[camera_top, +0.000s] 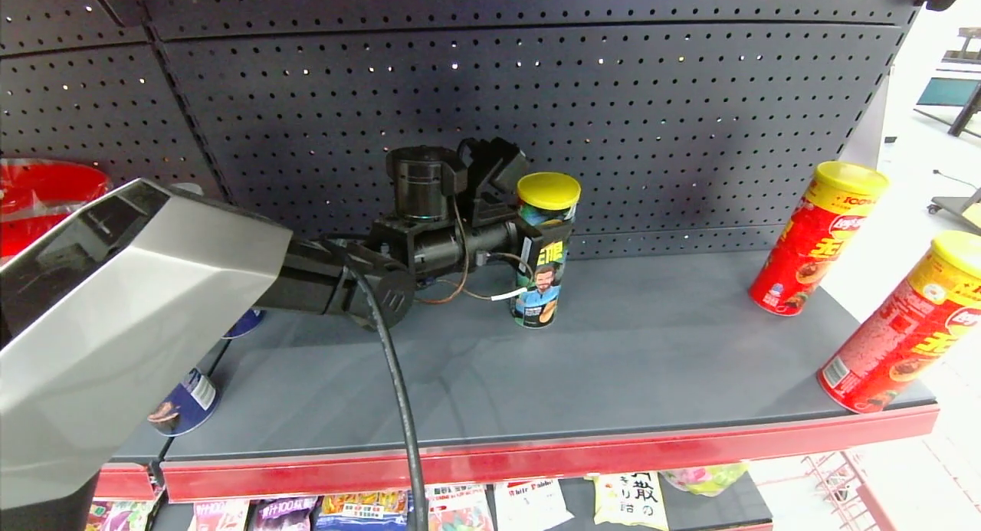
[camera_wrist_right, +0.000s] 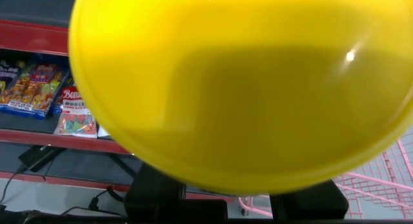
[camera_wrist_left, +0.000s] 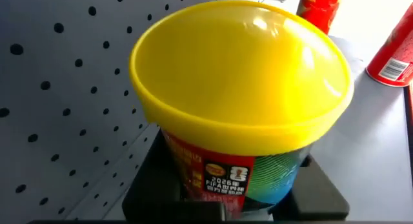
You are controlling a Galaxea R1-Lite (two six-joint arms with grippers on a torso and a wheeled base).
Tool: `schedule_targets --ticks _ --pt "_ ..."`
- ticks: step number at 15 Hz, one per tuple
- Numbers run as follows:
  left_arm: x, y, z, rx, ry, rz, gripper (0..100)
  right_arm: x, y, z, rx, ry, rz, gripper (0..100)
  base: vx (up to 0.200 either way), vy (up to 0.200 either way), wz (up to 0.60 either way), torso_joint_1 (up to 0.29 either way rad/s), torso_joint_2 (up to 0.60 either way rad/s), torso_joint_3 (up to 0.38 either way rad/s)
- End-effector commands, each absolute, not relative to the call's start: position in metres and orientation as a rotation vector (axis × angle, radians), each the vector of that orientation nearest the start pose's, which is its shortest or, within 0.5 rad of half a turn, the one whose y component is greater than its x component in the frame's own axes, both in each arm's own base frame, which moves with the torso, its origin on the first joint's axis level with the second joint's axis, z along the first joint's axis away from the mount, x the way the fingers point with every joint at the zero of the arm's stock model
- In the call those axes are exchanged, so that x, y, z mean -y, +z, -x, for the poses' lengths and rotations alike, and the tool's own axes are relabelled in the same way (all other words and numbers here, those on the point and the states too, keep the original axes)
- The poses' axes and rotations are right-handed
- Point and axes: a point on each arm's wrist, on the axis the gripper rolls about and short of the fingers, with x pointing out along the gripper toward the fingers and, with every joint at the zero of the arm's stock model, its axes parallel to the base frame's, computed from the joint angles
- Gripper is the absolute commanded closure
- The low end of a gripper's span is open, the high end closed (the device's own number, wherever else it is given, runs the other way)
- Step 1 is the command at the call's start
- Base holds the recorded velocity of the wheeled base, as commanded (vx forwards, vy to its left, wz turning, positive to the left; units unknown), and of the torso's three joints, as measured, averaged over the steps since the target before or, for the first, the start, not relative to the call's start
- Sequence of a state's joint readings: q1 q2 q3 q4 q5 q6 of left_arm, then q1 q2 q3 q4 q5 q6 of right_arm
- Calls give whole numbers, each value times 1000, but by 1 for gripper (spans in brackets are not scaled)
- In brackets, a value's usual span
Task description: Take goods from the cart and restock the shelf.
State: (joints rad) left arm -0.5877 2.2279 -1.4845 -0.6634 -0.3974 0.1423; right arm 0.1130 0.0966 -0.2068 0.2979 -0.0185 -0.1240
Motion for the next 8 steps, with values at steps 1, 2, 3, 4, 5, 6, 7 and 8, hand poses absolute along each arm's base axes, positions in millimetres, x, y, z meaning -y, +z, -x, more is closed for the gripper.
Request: schedule_targets --ticks 1,2,3,4,5,6,7,8 --pt "254 177 -366 -27 -988 -137 100 4 103 32 -185 107 136 100 0 0 0 0 0 0" --pt "250 178 -359 -39 -987 -137 100 4 102 32 -188 108 136 100 0 0 0 0 0 0" --pt "239 185 -343 -56 -983 -133 100 4 102 32 -188 108 136 100 0 0 0 0 0 0" --pt "233 191 -334 -55 -981 -133 100 4 102 32 -188 108 136 100 0 0 0 0 0 0" --pt "225 199 -320 -52 -984 -131 100 4 102 32 -188 108 136 100 0 0 0 0 0 0" --pt "219 203 -310 -54 -985 -132 100 4 102 31 -190 108 137 100 0 0 0 0 0 0" --pt "215 204 -301 -60 -989 -133 100 4 102 31 -190 108 137 100 0 0 0 0 0 0" --pt "216 204 -291 -68 -995 -134 100 4 101 31 -194 109 137 100 0 0 0 0 0 0"
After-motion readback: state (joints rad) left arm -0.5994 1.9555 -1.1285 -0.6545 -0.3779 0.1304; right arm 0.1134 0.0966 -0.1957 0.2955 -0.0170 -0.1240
